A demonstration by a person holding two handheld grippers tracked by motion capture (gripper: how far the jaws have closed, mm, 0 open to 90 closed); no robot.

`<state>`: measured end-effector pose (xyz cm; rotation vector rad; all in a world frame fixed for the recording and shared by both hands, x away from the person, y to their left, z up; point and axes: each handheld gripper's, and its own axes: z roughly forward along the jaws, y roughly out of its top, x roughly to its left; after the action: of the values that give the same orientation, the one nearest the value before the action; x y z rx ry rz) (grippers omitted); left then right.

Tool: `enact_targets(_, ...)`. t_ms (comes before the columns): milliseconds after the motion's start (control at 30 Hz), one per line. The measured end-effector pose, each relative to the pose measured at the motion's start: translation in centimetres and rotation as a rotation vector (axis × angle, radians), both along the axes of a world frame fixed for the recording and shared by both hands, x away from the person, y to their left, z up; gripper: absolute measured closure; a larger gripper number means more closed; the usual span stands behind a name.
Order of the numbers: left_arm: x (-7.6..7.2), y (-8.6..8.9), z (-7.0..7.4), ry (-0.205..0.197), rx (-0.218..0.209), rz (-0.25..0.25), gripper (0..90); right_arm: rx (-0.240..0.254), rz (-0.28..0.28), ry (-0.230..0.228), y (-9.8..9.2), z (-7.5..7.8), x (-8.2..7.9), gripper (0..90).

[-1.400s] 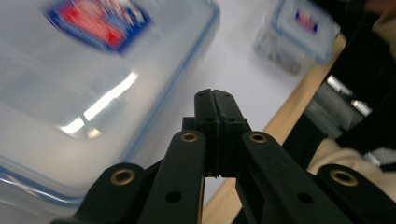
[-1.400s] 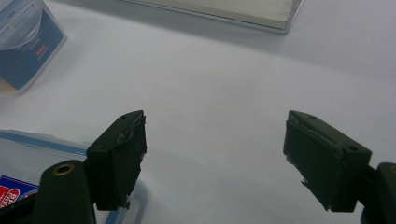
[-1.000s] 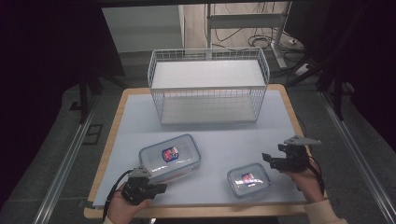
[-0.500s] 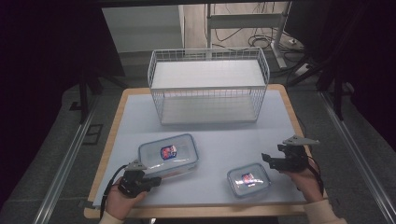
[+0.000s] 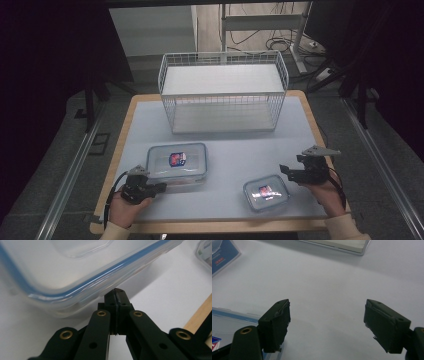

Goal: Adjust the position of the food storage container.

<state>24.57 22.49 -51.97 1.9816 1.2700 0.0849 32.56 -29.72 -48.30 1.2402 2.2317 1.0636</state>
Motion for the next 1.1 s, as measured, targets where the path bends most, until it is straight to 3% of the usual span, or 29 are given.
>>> enact_targets(167,-1.1,1.8,0.2,0.004,-0.013,0.028,89.9,0.002,-0.004,-0.001,-0.1,0.1,-0.1,21.3)
enact_targets(200,-1.4,3.2,0.2,0.006,-0.021,0.068,89.8,0.002,-0.005,-0.002,-0.1,0.1,-0.1,21.3)
enact_targets(233,-1.4,3.2,0.2,0.006,-0.021,0.068,89.8,0.002,-0.005,-0.002,-0.1,0.1,-0.1,21.3)
enact_targets(333,-1.1,5.2,0.1,0.002,-0.05,0.142,89.8,0.002,-0.006,-0.003,-0.2,0.1,-0.1,21.3)
enact_targets(400,-0.1,5.9,0.0,-0.003,-0.044,0.174,89.9,0.0,-0.005,-0.002,-0.1,0.1,0.0,21.3)
enact_targets(533,1.1,5.6,-0.1,0.004,-0.059,0.174,89.8,0.0,-0.006,0.0,0.0,0.0,0.0,21.3)
enact_targets(600,1.7,5.0,-0.2,0.012,-0.032,0.167,89.7,-0.003,-0.003,-0.001,0.1,0.0,0.0,21.3)
enact_targets(700,1.9,5.0,-0.3,0.019,-0.029,0.167,89.8,-0.001,-0.005,-0.001,0.1,0.0,0.0,21.3)
enact_targets(967,2.9,5.8,-0.3,0.03,-0.048,0.16,89.8,0.0,-0.009,-0.002,-0.1,0.1,0.0,21.3)
enact_targets(1100,2.8,7.1,-0.2,0.022,-0.055,0.191,89.8,0.001,-0.016,-0.002,-0.2,0.1,-0.1,21.3)
